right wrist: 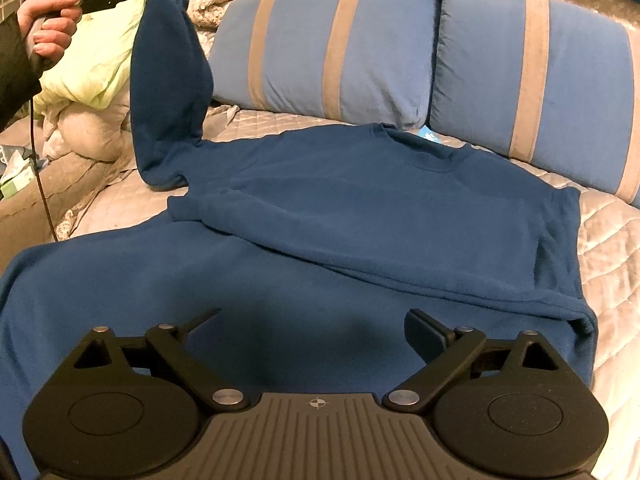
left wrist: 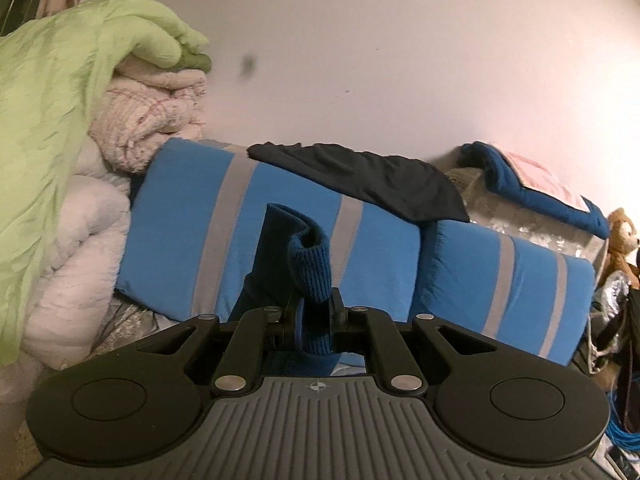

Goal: Fold clothes
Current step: 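Lift the sleeve and carry it over the body with the left gripper, then lay the sleeve on the sweatshirt body and open the left gripper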

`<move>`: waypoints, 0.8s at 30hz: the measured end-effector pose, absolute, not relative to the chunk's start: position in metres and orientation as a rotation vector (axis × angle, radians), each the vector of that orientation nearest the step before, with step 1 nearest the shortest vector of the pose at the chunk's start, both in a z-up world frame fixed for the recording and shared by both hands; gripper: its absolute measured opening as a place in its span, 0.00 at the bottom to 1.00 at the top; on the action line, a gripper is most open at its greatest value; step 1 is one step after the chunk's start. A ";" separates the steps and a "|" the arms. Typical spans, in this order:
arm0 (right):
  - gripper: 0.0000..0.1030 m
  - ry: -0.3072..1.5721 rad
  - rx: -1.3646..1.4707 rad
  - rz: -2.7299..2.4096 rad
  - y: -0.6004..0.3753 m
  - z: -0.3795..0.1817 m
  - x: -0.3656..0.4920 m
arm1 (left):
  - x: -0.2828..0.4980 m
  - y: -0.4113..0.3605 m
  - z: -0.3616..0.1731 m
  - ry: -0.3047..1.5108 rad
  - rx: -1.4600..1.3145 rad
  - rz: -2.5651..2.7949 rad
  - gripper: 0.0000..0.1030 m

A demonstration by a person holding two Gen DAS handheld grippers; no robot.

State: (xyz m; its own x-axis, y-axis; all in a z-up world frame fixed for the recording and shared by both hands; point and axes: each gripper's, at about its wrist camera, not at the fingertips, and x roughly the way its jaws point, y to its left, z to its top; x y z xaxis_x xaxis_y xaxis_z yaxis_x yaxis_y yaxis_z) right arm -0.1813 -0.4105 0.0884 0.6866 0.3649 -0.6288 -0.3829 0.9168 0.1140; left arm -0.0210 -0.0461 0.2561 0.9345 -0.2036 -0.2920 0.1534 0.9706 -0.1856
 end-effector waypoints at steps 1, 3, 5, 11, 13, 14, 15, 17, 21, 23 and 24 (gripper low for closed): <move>0.93 0.699 -0.025 0.419 -0.411 0.088 -0.181 | -0.021 -0.049 0.257 0.313 -0.155 -0.187 0.10; 0.93 0.703 -0.019 0.421 -0.411 0.087 -0.180 | -0.019 -0.054 0.258 0.310 -0.143 -0.197 0.10; 0.93 0.705 -0.012 0.420 -0.410 0.087 -0.179 | -0.018 -0.060 0.260 0.308 -0.129 -0.212 0.10; 1.00 0.711 -0.010 0.400 -0.409 0.086 -0.180 | -0.015 -0.094 0.260 0.309 -0.057 -0.280 0.10; 1.00 0.712 -0.011 0.396 -0.409 0.086 -0.179 | -0.016 -0.110 0.259 0.310 -0.023 -0.308 0.10; 1.00 0.715 -0.011 0.394 -0.409 0.086 -0.179 | -0.016 -0.118 0.257 0.311 -0.008 -0.325 0.10; 1.00 0.717 -0.010 0.393 -0.409 0.086 -0.179 | -0.016 -0.127 0.256 0.312 0.005 -0.342 0.10; 1.00 0.720 0.000 0.391 -0.410 0.085 -0.178 | -0.017 -0.145 0.253 0.315 0.031 -0.377 0.10; 1.00 0.726 0.020 0.389 -0.413 0.085 -0.176 | -0.020 -0.183 0.246 0.321 0.076 -0.453 0.10; 1.00 0.729 0.030 0.387 -0.414 0.085 -0.176 | -0.021 -0.201 0.242 0.327 0.082 -0.488 0.11; 1.00 0.730 0.035 0.387 -0.414 0.085 -0.175 | -0.022 -0.211 0.239 0.333 0.079 -0.506 0.11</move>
